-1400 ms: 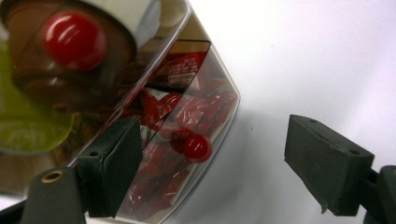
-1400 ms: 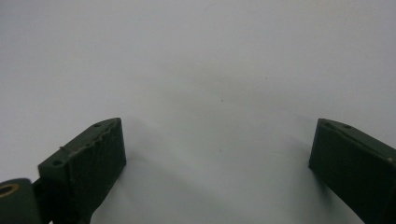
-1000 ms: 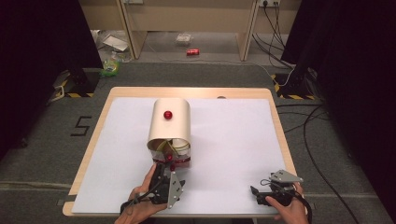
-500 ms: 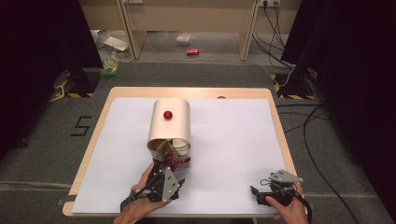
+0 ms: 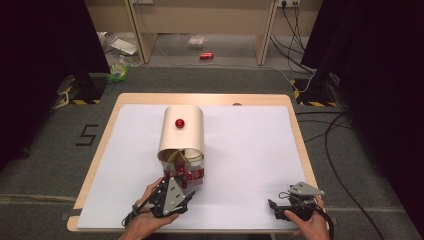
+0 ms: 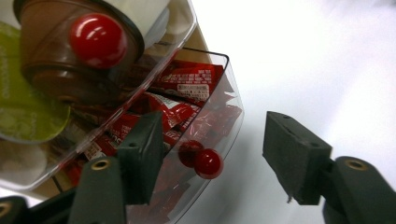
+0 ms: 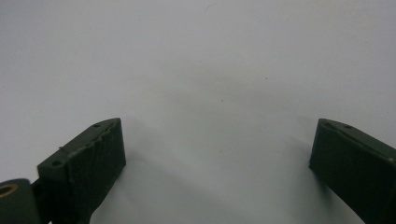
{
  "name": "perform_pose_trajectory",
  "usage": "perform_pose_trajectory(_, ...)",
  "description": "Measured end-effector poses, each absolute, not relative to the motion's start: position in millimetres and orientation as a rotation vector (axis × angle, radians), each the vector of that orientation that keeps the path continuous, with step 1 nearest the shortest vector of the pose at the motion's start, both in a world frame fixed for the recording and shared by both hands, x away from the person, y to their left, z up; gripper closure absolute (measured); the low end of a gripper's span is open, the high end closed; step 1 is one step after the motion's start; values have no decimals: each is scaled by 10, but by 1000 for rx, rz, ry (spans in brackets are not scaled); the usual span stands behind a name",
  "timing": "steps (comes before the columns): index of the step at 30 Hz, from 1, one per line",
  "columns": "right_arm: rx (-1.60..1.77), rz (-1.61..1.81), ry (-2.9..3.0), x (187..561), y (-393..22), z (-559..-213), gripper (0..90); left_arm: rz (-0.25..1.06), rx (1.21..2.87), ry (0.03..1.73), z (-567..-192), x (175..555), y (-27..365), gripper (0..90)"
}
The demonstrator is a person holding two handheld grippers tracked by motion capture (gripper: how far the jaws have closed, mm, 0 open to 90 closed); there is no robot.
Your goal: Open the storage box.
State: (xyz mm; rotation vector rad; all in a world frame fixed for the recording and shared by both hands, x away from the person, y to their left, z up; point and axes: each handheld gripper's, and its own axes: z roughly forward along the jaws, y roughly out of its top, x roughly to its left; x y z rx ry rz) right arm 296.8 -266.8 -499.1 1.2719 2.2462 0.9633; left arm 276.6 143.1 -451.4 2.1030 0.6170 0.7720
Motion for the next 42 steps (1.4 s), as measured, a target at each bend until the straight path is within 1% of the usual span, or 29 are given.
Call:
perform_pose_trajectory(5,1271,964,2247,2968,-2668,-4991,38,795,2110,629,-4480,2751,1458,550)
perform_pose_trajectory(8,1271,964,2246,2967,-2668,-4992,38,792,2106,633,-4473,2742,1475,610)
perform_pose_trajectory(15,1271,963,2247,2968,-2667,-4992,38,777,2102,633,-4454,2708,1514,679)
perform_pose_trajectory(20,1271,964,2247,2968,-2667,-4992,36,752,2110,623,-4459,2665,1536,704)
perform_pose_trajectory(26,1267,961,2250,2972,-2665,-4992,32,732,2095,630,-4489,2626,1575,706)
perform_pose_trajectory(29,1266,962,2251,2971,-2667,-4992,31,717,2116,641,-4523,2580,1584,706)
perform_pose_trajectory(30,1266,962,2251,2971,-2667,-4992,31,717,2116,641,-4523,2580,1584,694)
perform_pose_trajectory(31,1265,965,2252,2971,-2669,-4994,29,680,2110,643,-4542,2570,1589,693)
perform_pose_trajectory(35,1264,963,2252,2971,-2667,-4993,28,676,2127,636,-4555,2529,1581,691)
perform_pose_trajectory(39,1264,961,2252,2973,-2666,-4993,28,634,2131,632,-4582,2469,1606,700)
perform_pose_trajectory(42,1263,962,2253,2973,-2667,-4993,28,641,2137,630,-4584,2444,1602,702)
